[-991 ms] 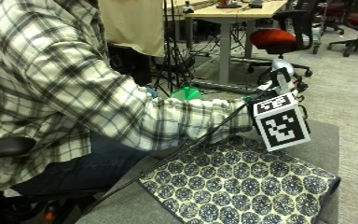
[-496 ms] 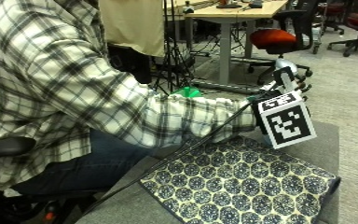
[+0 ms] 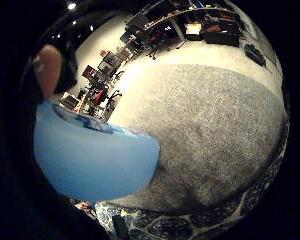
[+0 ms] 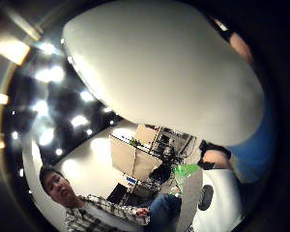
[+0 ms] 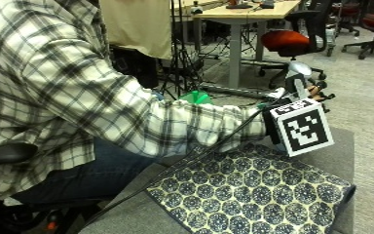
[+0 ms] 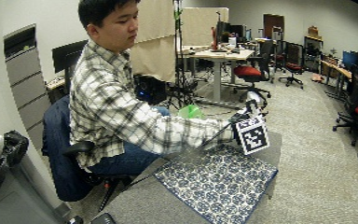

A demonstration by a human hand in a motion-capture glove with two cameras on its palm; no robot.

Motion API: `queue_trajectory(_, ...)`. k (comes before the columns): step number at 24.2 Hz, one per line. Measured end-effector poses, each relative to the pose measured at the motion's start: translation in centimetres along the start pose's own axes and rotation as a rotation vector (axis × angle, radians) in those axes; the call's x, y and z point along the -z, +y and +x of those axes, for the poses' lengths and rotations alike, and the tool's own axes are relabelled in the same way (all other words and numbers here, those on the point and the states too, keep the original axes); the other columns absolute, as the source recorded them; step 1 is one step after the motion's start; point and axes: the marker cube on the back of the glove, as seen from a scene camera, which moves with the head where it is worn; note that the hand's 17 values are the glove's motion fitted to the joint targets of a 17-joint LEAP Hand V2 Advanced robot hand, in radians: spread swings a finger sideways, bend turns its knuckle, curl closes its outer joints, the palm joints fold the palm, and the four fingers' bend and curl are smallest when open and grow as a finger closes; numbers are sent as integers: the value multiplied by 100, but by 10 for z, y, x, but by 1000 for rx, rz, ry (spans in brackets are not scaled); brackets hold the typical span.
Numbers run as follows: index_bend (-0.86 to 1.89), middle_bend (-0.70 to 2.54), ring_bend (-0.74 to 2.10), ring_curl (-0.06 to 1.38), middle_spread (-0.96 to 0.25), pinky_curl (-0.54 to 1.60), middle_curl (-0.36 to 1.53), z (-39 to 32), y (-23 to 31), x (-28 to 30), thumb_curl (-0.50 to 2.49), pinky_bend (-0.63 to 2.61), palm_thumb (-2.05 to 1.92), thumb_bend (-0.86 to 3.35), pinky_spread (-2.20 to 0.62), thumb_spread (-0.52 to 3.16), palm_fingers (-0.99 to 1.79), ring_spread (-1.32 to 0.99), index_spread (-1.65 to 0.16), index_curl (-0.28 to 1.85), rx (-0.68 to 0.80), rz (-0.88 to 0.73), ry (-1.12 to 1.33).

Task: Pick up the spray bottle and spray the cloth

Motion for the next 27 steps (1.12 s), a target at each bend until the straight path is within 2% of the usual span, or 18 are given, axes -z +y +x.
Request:
queue_trajectory(3,3,39,45,50,-11,45,51,-4,1,3,76,39,99,-7,-1,46,45,-16,-32,51,9,-9,43)
queue_trajectory(6,10,35,39,50,-11,45,49,-10,4,7,71,33,84,-11,5,59,14,-11,-35,50,16,-17,118)
queue_trajectory(11,11,30,29,40,-12,37,43,-16,20,18,64,31,65,-9,11,75,8,-7,-38,41,-41,-49,294)
queue_trajectory(17,13,23,29,36,-12,35,40,-34,63,44,58,32,53,-7,15,87,2,-2,-39,36,-122,-32,741)
queue_trajectory(22,17,18,28,34,-11,34,37,-82,122,89,55,34,47,-5,17,94,3,1,-40,35,-127,-52,1008)
queue_trajectory(27,18,17,27,33,-11,33,35,-116,195,128,53,34,44,-4,18,98,5,3,-40,35,-144,-115,1115)
